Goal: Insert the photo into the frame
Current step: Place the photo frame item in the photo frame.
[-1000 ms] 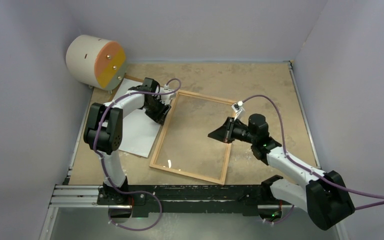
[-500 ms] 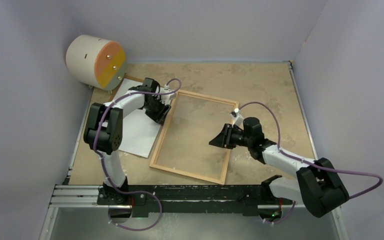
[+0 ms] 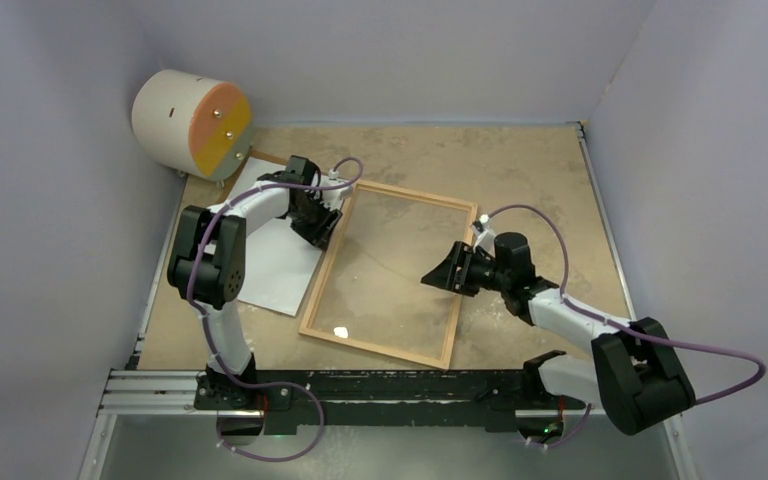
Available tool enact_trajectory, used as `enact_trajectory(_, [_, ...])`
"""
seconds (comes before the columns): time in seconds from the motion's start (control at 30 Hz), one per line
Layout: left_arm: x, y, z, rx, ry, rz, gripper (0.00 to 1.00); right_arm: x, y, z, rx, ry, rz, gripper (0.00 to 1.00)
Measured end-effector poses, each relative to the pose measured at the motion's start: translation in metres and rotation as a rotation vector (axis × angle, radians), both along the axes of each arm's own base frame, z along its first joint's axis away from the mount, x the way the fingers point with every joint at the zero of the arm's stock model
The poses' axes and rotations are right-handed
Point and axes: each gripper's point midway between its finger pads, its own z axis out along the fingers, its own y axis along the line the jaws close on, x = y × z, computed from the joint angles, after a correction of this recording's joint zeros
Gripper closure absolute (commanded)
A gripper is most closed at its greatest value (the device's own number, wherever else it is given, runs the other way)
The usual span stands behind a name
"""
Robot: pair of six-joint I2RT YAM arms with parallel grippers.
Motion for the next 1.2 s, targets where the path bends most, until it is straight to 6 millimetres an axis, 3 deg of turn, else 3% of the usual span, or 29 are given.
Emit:
enact_trajectory(0.3, [-0.001,0.0,0.0,0.003,0.001,-0.009,0.56,0.008,-0.008,-0.007,-0.01,0.02,-0.031,0.36])
enact_trajectory(0.53, [-0.001,0.0,0.0,0.005,-0.001,-0.023,0.56,0.011,-0.011,-0.025,-0.052,0.063,-0.025,0.52])
enact_trajectory(1.0, [-0.002,0.0,-0.001,0.003,-0.002,-0.049,0.57,0.028,-0.015,-0.034,-0.114,0.024,-0.047,0.47])
enact_trajectory(1.2, [-0.002,-0.001,-0.001,0.002,-0.003,-0.05,0.57,0.036,-0.019,-0.031,-0.152,0.002,-0.066,0.4])
